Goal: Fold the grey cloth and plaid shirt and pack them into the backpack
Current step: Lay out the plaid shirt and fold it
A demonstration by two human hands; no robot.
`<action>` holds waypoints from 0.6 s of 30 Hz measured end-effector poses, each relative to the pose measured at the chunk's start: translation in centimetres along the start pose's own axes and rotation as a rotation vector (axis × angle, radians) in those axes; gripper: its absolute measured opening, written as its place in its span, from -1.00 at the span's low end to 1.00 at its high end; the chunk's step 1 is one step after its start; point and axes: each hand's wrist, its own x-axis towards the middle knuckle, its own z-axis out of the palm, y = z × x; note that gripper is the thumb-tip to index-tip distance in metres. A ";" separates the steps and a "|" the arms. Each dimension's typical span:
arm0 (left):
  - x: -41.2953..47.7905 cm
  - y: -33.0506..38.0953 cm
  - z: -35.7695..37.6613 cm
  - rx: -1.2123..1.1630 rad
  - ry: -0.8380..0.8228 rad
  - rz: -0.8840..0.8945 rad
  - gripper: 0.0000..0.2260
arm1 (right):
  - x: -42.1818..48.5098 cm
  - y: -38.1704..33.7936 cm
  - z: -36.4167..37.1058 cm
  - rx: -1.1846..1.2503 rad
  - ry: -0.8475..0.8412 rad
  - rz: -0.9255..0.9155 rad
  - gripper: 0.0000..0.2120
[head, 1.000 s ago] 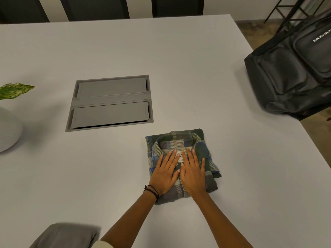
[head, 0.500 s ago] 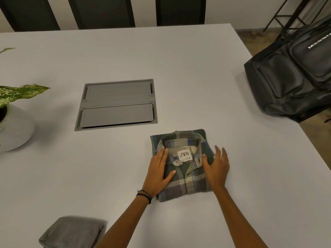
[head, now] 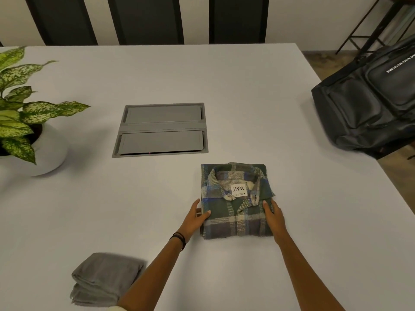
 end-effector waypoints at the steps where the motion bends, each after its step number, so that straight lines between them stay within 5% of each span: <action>1: -0.2 -0.1 -0.3 -0.002 0.006 0.001 -0.45 | 0.0 0.6 0.4 -0.012 -0.001 0.011 -0.49; 18: -4.7 -3.0 -7.6 0.074 0.125 0.042 -0.61 | -7.6 -1.0 6.5 -0.034 -0.276 -0.036 -0.44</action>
